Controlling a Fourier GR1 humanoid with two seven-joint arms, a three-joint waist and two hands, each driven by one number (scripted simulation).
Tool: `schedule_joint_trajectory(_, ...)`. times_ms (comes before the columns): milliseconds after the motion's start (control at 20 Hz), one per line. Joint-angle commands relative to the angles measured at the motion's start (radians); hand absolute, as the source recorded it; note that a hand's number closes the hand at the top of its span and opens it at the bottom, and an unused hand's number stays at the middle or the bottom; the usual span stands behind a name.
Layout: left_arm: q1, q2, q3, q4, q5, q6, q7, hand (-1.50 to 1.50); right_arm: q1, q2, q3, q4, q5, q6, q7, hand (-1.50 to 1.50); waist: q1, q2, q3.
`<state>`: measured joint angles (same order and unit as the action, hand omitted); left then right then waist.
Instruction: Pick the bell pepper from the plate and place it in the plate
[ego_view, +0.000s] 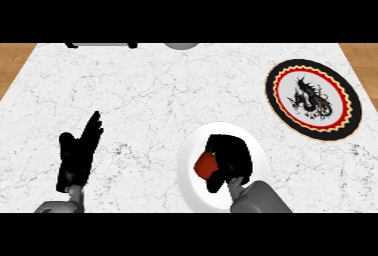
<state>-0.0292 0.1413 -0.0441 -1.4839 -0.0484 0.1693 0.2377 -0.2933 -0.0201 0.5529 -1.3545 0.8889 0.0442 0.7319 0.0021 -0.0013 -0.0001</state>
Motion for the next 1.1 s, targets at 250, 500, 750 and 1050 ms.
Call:
schedule_joint_trajectory(250,0.018,0.001,0.000,-0.028,0.008,-0.014,-0.005,0.00,0.011,-0.321,-0.006,-0.072,-0.133,0.030,-0.650,1.50,0.009,0.005,0.003)
schedule_joint_trajectory(500,-0.007,-0.005,0.015,0.024,-0.007,0.003,-0.024,0.00,-0.010,-0.492,-0.178,-0.181,-0.212,0.007,-0.863,1.50,-0.014,0.000,0.000)
schedule_joint_trajectory(750,0.036,0.014,0.000,-0.035,-0.011,-0.020,-0.005,0.00,-0.010,-0.474,-0.369,-0.219,-0.309,-0.091,-0.892,1.50,-0.006,-0.002,0.001)
schedule_joint_trajectory(1050,0.072,-0.008,0.008,-0.012,0.002,-0.032,-0.062,0.00,-0.070,-0.522,-0.560,-0.129,-0.382,-0.056,-0.883,1.50,0.003,0.001,0.000)
